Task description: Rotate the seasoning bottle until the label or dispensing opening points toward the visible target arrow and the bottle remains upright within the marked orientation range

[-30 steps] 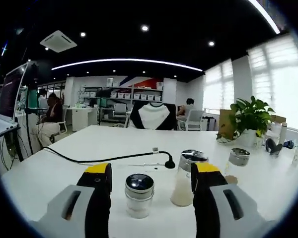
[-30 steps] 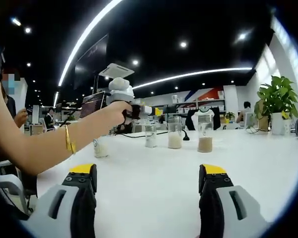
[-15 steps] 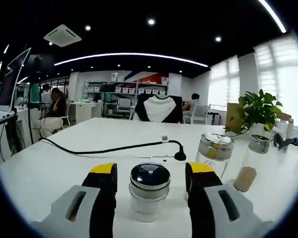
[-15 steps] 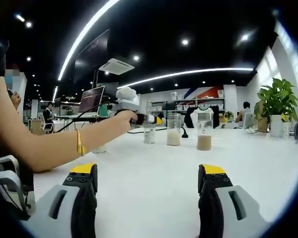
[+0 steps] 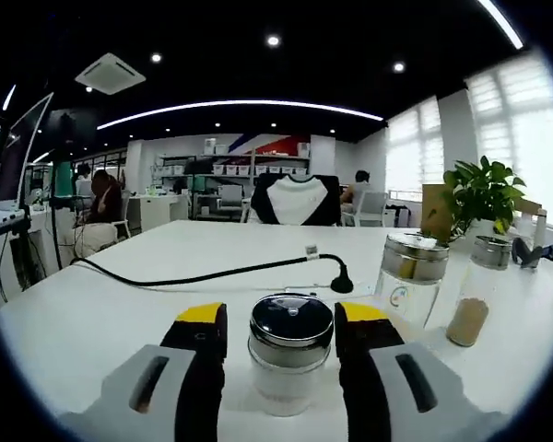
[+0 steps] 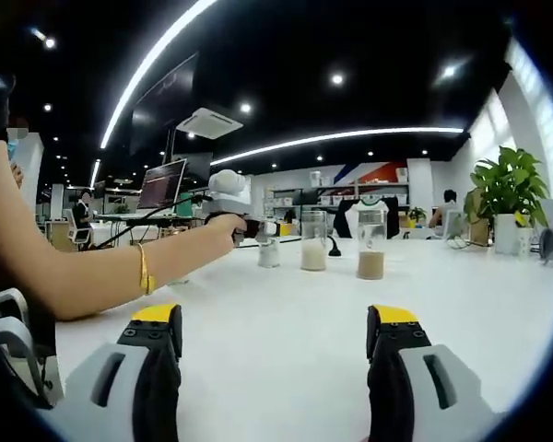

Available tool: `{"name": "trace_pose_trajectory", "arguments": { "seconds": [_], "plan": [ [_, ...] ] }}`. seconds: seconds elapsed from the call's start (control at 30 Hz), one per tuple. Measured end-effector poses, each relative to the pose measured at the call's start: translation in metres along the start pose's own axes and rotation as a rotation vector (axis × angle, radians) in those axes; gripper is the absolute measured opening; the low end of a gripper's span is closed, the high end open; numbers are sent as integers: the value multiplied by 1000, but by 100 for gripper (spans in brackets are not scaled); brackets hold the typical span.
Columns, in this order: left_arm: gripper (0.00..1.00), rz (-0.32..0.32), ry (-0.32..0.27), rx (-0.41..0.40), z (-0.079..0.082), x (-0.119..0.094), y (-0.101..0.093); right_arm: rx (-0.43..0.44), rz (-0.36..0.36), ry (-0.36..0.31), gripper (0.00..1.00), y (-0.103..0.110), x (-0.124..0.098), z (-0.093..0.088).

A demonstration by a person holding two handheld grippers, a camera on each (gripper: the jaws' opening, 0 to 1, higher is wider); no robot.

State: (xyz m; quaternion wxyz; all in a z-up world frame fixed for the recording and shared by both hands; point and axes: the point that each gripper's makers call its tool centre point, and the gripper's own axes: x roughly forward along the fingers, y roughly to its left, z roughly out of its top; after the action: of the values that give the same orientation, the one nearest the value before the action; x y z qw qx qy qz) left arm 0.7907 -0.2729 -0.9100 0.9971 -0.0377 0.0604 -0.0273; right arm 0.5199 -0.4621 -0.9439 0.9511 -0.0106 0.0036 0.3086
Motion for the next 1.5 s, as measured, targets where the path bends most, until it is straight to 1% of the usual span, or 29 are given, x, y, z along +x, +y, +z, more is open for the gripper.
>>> {"name": "trace_pose_trajectory", "arguments": {
  "seconds": [0.03, 0.07, 0.13, 0.17, 0.3, 0.37, 0.43, 0.53, 0.57, 0.67, 0.77, 0.8, 0.83, 0.97, 1.03, 1.1, 1.13, 1.3, 1.37, 1.4, 1.5],
  "plan": [
    [49, -21, -29, -44, 3, 0, -4, 5, 4, 1, 83, 0, 0, 0],
    [48, -32, -28, -65, 2, 1, -5, 9, 7, 2, 82, 0, 0, -1],
    [45, -24, -7, -49, -3, 1, -4, 11, 10, 0, 82, 1, 1, 0],
    [44, -8, -7, -32, -4, 0, -1, 9, 14, 3, 82, 2, 1, -1],
    [43, -18, -10, -43, -4, -1, -2, 7, 15, 5, 81, 2, 1, -1],
    [39, -35, -19, -36, -3, -3, -5, 13, 11, 2, 80, 1, 1, 0],
    [39, -17, -30, -21, -3, -5, -6, 16, 12, 0, 80, 0, 1, 0],
    [38, -11, -22, -16, -3, -9, -7, 11, 14, 3, 80, 1, 1, 0],
    [38, 6, -26, -21, -2, -12, -5, 9, 15, 4, 80, 1, 1, 0],
    [38, -8, -22, -35, -3, -16, -7, 1, 13, 8, 80, 1, 1, -1],
    [38, -18, -44, -43, 4, -22, -11, 8, 13, 3, 80, 1, 0, 0],
    [38, -20, -48, -37, 7, -17, -10, 8, 13, 3, 80, 1, 0, 0],
    [38, -35, -57, -23, 10, -16, -13, 7, 14, 4, 80, 1, 0, 0],
    [38, -51, -65, -33, 14, -17, -18, 8, 14, 3, 80, 1, 0, 0],
    [38, -51, -67, -6, 19, -18, -20, 7, 13, 1, 80, 0, 0, 0],
    [38, -55, -66, 1, 19, -19, -20, 7, 11, 3, 80, 0, 0, 0],
    [38, -56, -60, -2, 18, -20, -19, 7, 11, 3, 80, 0, 0, 0],
    [38, -57, -67, -13, 32, -28, -16, 7, 17, 2, 79, 1, 0, 0],
    [38, -90, -66, -62, 39, -33, -20, 3, 19, 5, 79, 1, 0, 0],
    [38, -91, -64, -71, 42, -26, -10, 2, 18, 5, 79, 1, 0, 0],
    [38, -90, -67, -56, 53, -19, -5, 4, 17, 6, 79, 1, 1, 0]
  ]
}}
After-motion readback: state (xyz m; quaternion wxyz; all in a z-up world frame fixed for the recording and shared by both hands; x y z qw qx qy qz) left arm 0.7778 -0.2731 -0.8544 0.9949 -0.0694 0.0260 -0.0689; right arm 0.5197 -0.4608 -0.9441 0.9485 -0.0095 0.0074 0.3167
